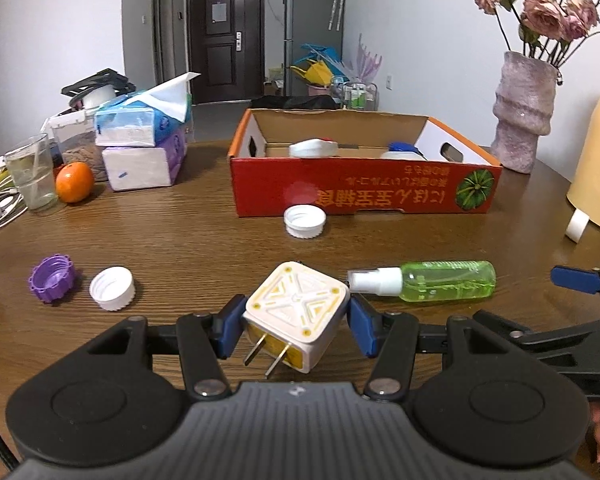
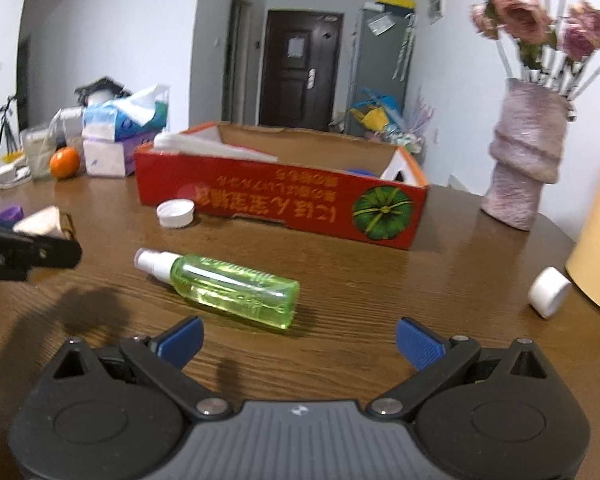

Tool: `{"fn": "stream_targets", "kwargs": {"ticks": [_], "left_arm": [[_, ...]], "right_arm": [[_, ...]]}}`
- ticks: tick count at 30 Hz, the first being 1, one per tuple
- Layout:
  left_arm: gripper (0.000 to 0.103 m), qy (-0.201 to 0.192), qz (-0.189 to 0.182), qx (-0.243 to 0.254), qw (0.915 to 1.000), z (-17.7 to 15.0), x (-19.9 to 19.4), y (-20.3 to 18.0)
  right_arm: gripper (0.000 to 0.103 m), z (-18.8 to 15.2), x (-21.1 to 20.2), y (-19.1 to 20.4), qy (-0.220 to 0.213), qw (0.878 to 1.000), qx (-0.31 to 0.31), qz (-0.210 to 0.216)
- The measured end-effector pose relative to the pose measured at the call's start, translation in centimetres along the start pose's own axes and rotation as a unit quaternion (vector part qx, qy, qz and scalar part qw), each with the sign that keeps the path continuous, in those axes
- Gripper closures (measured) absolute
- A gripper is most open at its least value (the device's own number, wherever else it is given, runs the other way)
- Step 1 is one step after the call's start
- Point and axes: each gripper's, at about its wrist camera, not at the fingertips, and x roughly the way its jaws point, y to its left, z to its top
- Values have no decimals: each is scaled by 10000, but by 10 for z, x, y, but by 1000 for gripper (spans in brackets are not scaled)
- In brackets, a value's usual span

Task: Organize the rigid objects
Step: 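Grasp the white plug adapter with the left tool while the right tool grasps the green spray bottle, then lift and carry the plug adapter and spray bottle over the cardboard box with both tools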

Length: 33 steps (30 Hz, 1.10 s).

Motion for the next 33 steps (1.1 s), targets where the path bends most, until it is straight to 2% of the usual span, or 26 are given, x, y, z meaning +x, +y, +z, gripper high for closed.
{"fn": "stream_targets", "kwargs": {"ticks": [10, 17, 20, 25, 29, 30, 33], "left_arm": [[47, 18, 97, -139, 9999, 2, 0, 18], [47, 51, 78, -183, 9998, 2, 2, 22], [47, 84, 98, -186, 9997, 2, 5, 23], [47, 130, 134, -203, 9996, 2, 8, 24], [47, 153, 148, -192, 9996, 1, 10, 24], [47, 155, 152, -192, 9996, 1, 10, 24], [47, 158, 148, -191, 9996, 1, 11, 25]], "right_arm": [[0, 26, 35, 19, 67, 9989, -381, 249], [3, 39, 52, 20, 140, 9949, -487, 872], [10, 40, 58, 26, 202, 9937, -591, 931], [47, 40, 63, 21, 405, 9918, -364, 1158], [64, 38, 60, 23, 400, 9918, -325, 1169], [72, 37, 58, 24, 399, 9919, -321, 1165], [73, 34, 54, 30, 367, 9942, -311, 961]]}}
